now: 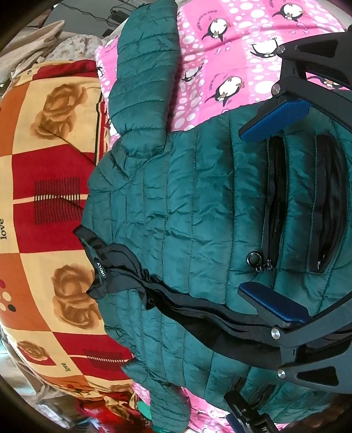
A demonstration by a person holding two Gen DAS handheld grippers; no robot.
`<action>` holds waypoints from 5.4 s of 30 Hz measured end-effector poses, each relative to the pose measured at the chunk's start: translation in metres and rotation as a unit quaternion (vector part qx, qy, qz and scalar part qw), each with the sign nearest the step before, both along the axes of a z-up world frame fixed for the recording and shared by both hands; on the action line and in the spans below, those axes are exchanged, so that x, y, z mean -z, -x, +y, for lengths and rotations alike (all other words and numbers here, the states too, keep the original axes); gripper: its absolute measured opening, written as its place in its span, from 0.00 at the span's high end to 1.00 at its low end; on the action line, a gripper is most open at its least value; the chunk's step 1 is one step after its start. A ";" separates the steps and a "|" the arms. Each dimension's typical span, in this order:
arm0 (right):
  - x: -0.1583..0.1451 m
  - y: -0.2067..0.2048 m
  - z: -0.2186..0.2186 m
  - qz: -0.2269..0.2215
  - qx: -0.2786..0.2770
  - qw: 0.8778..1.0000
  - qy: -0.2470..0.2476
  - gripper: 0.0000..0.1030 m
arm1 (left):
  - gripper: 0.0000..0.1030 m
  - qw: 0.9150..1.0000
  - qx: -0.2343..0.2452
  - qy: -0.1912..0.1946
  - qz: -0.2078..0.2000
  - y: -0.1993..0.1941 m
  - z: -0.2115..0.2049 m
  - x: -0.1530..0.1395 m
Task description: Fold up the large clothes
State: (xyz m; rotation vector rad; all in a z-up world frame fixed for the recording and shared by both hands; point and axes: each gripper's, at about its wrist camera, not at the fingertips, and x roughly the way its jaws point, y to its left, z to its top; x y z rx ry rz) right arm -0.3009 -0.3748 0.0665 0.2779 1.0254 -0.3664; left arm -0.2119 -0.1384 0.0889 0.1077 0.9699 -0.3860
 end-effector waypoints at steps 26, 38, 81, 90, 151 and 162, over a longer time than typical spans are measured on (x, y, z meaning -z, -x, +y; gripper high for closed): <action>0.010 -0.005 0.001 -0.003 0.027 1.000 0.002 0.00 | 0.00 1.000 -0.010 -0.024 0.009 -0.003 -0.003 0.012; 0.012 -0.006 -0.001 0.002 0.032 0.999 0.007 0.00 | 0.00 1.000 -0.007 -0.019 0.012 -0.004 -0.002 0.015; 0.016 -0.019 0.001 0.000 0.041 0.999 0.008 0.00 | 0.00 0.998 -0.014 -0.036 -0.047 -0.010 0.001 0.009; 0.018 -0.020 -0.003 0.003 0.041 0.999 0.009 0.00 | 0.00 0.998 -0.012 -0.038 -0.050 -0.013 -0.002 0.010; 0.044 -0.131 0.013 -0.005 0.046 0.999 -0.016 0.00 | 0.00 0.996 -0.050 -0.031 -0.061 -0.112 0.015 0.012; 0.054 -0.142 0.016 0.001 0.049 0.999 -0.011 0.00 | 0.00 0.995 -0.066 -0.035 -0.061 -0.128 0.032 0.011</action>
